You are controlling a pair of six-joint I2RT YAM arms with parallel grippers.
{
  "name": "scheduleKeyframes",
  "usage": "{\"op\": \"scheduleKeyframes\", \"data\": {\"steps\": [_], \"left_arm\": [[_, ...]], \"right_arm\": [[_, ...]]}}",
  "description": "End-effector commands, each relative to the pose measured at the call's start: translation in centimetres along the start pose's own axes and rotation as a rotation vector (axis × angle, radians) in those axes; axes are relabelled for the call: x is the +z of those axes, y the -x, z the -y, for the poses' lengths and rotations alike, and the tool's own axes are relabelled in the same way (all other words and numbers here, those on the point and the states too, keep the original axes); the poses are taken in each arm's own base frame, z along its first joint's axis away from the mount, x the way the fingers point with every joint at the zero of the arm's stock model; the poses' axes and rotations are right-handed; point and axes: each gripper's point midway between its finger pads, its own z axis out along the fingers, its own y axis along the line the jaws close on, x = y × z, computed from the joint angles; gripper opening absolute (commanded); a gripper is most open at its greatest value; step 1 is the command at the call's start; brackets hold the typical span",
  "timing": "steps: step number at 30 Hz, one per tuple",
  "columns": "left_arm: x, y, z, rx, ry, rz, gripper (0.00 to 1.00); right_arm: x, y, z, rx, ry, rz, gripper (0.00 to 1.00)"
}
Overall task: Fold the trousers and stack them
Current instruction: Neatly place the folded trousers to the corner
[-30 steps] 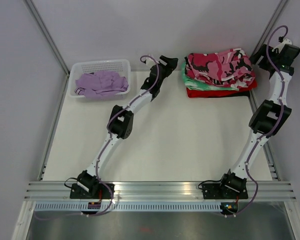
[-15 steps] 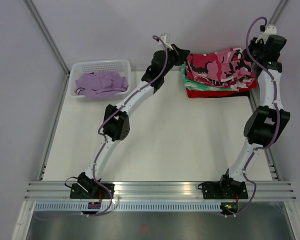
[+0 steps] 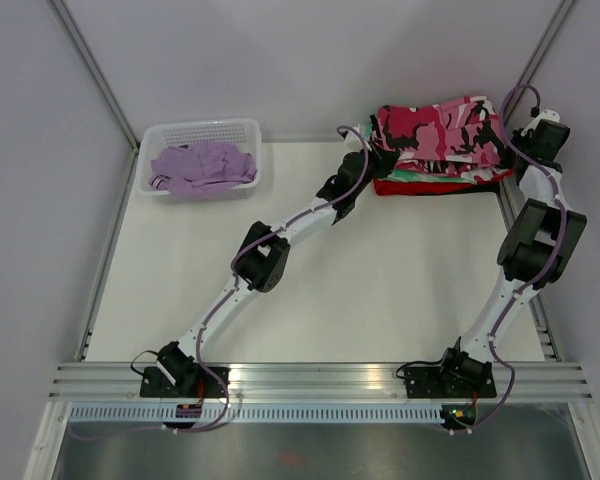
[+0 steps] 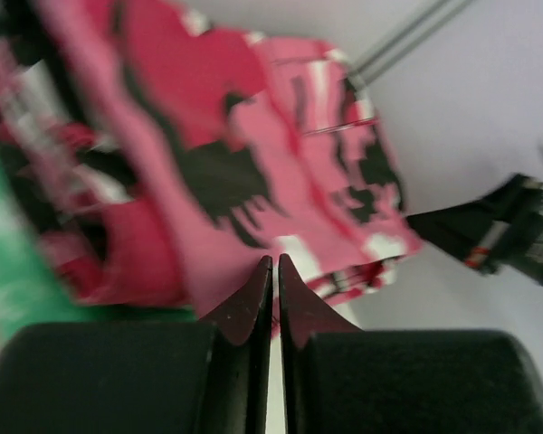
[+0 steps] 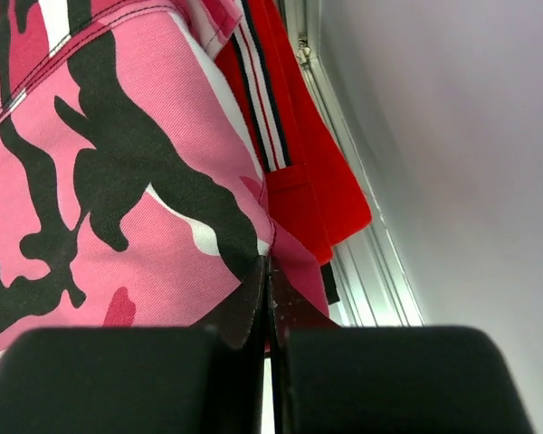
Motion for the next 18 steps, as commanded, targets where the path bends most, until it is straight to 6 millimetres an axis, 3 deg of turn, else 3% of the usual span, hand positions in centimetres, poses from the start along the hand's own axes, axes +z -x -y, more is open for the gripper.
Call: {"op": "scheduleKeyframes", "data": {"steps": [1, 3, 6, 7, 9, 10, 11, 12, 13, 14, 15, 16, 17, 18], "left_arm": [[0.8, 2.0, -2.2, -0.119, 0.040, 0.115, 0.09], [0.7, 1.1, -3.5, -0.144, 0.086, 0.095, 0.09], [0.6, 0.5, -3.9, -0.151, 0.093, 0.065, 0.09], [0.6, 0.8, -4.1, -0.155, 0.094, 0.057, 0.09], [0.4, 1.0, -2.7, -0.158, 0.040, 0.009, 0.12], [0.2, 2.8, -1.2, -0.153, 0.012, 0.005, 0.15], [-0.2, 3.3, 0.1, -0.133, -0.031, -0.026, 0.18], [-0.6, 4.5, 1.7, -0.118, -0.071, -0.038, 0.30], [-1.4, 7.4, 4.1, -0.094, -0.110, -0.031, 0.37], [-2.2, 8.5, 5.8, -0.047, -0.156, -0.054, 0.43], [-2.9, 9.8, 7.1, -0.021, -0.181, -0.059, 0.59], [-3.8, 10.3, 6.5, 0.005, -0.172, -0.087, 0.66], [-5.7, 14.3, 10.4, 0.045, -0.236, -0.066, 0.72], [-6.8, 14.5, 8.8, 0.050, -0.193, -0.097, 0.81]], "right_arm": [[0.6, 0.5, -0.9, -0.016, 0.020, 0.048, 0.00], [0.1, 1.0, -1.2, -0.010, 0.036, 0.056, 0.00], [-1.6, 3.3, -2.7, -0.015, 0.097, 0.099, 0.00], [-2.9, 4.9, -3.3, -0.007, 0.115, 0.132, 0.00], [-4.6, 6.5, -4.8, -0.007, 0.182, 0.152, 0.00], [-6.6, 8.4, -5.7, -0.008, 0.208, 0.188, 0.00], [-7.6, 8.8, -6.4, -0.011, 0.232, 0.193, 0.01], [-8.7, 9.5, -7.7, -0.021, 0.276, 0.205, 0.04], [-10.9, 11.2, -8.6, -0.030, 0.300, 0.240, 0.09], [-12.2, 12.0, -9.4, -0.032, 0.321, 0.249, 0.14], [-13.4, 12.8, -10.8, -0.036, 0.355, 0.262, 0.19], [-15.7, 14.1, -12.1, -0.044, 0.402, 0.289, 0.20], [-17.0, 14.6, -13.2, -0.016, 0.437, 0.288, 0.21], [-18.2, 15.0, -14.6, -0.006, 0.473, 0.291, 0.29]]}}
